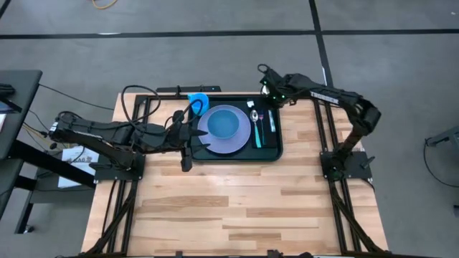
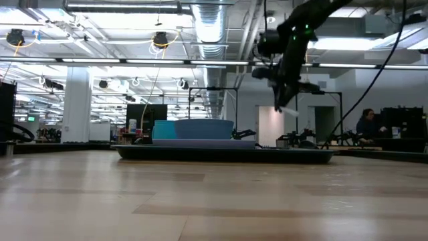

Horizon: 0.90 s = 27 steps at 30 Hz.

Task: Set up tray
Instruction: Put the knife on top of the table napkin to the right of the fork on the tray

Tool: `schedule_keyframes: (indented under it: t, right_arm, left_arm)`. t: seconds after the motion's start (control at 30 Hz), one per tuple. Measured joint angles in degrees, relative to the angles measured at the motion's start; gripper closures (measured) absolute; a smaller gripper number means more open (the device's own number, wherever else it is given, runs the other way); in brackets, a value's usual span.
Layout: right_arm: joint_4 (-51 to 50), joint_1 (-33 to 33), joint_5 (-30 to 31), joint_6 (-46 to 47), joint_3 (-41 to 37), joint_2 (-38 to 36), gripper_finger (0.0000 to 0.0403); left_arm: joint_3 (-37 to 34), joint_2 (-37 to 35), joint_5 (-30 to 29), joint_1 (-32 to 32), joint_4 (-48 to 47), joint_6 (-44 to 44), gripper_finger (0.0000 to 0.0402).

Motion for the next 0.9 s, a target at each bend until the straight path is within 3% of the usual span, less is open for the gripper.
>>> schedule_keyframes:
  t: [0.2, 0.43, 0.9]
  right_arm:
    - [5.72, -1.68, -5.01, 0.02, -6.81, 1.75, 0.0392]
    - [18.22, -4.50, -8.26, 2.95, -18.90, -2.14, 0.0392]
    - [21.39, -3.67, -9.30, 4.30, -20.81, 3.72, 0.0392]
  left_arm:
    - [0.00, 0.02, -0.04, -0.98, 0.01, -0.22, 0.0229]
    - [0.00, 0.02, -0.22, -1.35, 0.09, -0.26, 0.0229]
    - [0.02, 0.24, -0.31, -1.35, 0.24, -1.71, 0.0229]
